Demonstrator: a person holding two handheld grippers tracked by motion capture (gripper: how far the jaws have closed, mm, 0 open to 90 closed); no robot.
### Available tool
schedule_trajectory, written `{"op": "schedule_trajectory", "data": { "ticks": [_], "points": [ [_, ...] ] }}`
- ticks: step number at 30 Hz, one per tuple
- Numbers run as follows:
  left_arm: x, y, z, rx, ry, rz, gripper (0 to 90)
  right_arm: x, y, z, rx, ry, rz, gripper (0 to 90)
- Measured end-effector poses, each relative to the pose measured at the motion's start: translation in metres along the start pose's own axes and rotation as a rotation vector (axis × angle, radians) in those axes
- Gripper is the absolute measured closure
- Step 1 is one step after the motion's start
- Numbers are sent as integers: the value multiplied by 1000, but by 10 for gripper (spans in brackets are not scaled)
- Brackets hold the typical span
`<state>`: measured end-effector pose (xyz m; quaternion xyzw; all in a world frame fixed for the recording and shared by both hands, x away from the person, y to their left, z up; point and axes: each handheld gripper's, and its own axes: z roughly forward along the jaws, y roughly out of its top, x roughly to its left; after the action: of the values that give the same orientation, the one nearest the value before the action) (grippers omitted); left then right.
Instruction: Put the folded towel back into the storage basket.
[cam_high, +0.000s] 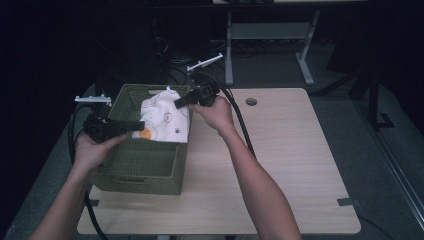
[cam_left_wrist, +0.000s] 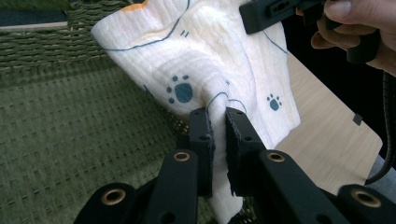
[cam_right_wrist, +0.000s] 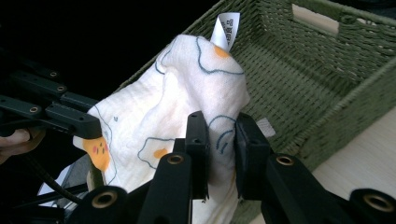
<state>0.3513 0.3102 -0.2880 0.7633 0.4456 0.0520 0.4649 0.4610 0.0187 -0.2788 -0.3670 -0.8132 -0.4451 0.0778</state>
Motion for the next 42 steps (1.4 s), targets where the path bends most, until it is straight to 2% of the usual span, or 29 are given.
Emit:
{"op": "schedule_trajectory", "data": {
  "ticks": [6, 33, 42],
  "points": [
    [9, -4, -5, 1, 6, -10, 823, 4, 3, 11, 5, 9, 2, 774],
    [34, -21, -12, 28, 44, -43, 823, 4, 2, 51, 13, 32, 34, 773],
    [48, -32, -14, 49, 65, -76, 824, 7, -2, 67, 24, 45, 43, 773]
  ]
}}
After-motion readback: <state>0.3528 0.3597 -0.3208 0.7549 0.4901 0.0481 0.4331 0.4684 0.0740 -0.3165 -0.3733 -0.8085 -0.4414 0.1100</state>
